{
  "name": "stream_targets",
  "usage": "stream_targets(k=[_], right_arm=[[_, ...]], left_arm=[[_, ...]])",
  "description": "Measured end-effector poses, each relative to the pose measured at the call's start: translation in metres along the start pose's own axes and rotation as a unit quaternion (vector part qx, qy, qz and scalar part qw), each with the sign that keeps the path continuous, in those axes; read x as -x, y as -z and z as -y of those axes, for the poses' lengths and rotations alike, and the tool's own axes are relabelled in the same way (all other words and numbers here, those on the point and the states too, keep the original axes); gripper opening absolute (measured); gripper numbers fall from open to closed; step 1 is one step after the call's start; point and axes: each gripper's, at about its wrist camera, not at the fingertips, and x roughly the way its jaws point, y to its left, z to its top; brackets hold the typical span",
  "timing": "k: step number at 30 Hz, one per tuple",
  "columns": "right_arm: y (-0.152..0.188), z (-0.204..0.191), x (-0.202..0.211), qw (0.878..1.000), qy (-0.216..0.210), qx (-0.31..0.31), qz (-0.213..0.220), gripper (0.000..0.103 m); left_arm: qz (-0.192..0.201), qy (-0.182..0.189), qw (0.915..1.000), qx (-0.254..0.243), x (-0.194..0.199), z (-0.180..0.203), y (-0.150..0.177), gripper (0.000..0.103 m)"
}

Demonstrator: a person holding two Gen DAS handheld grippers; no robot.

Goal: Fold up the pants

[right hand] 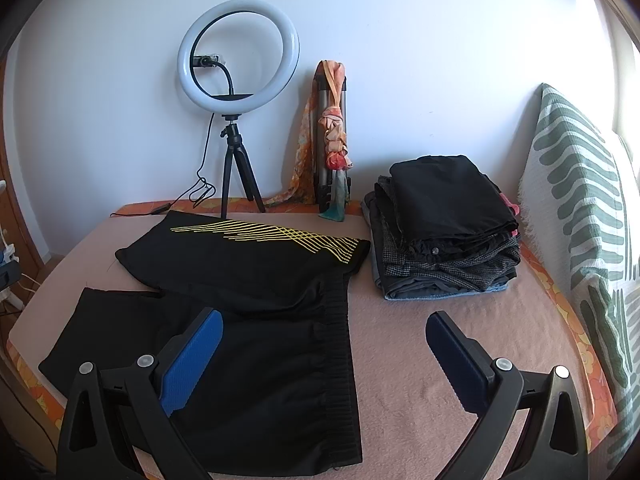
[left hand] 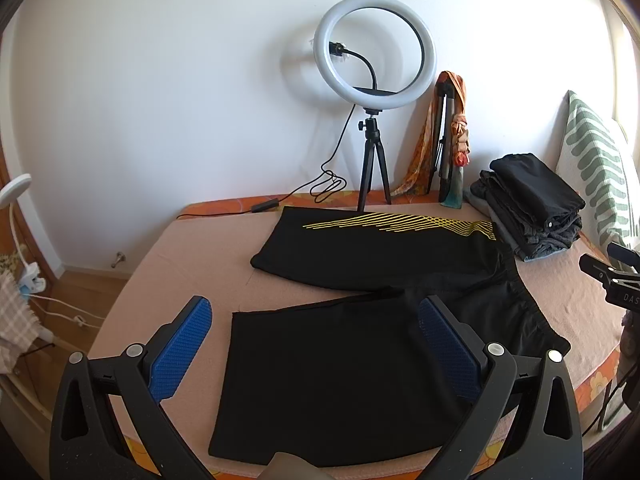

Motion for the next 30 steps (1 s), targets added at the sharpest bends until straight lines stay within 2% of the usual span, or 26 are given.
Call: stream_targets(k=[11,17,24,30], right_arm=[[0.0,-0.002,-0.002,1.0,-0.002,-0.001,-0.001,0.103],[-0.004,-0.001,-0.009,1.0,-0.013,-0.011,-0.008,0.103],[-0.014,-0.004,-0.019,1.0,-0.019,0.003,-0.006,0.103],[-0.027,0.005,-0.031,0.998,-0.058,-0.018,0.009,0.103]], left_arm=[[-0.005,0.002,1.0,0.005,-0.005,-0.005,0.002,0.103],[-0.025,0.026,0.9993,0.014,-0.016,-0.012,0.004,0.103],[-0.01,0.082,0.9961,0.031,-0.024,-0.021,0.002,0.103],[-0.024,0.061,0.9974,0.031,-0.039,-0.029,-0.009,0.102]])
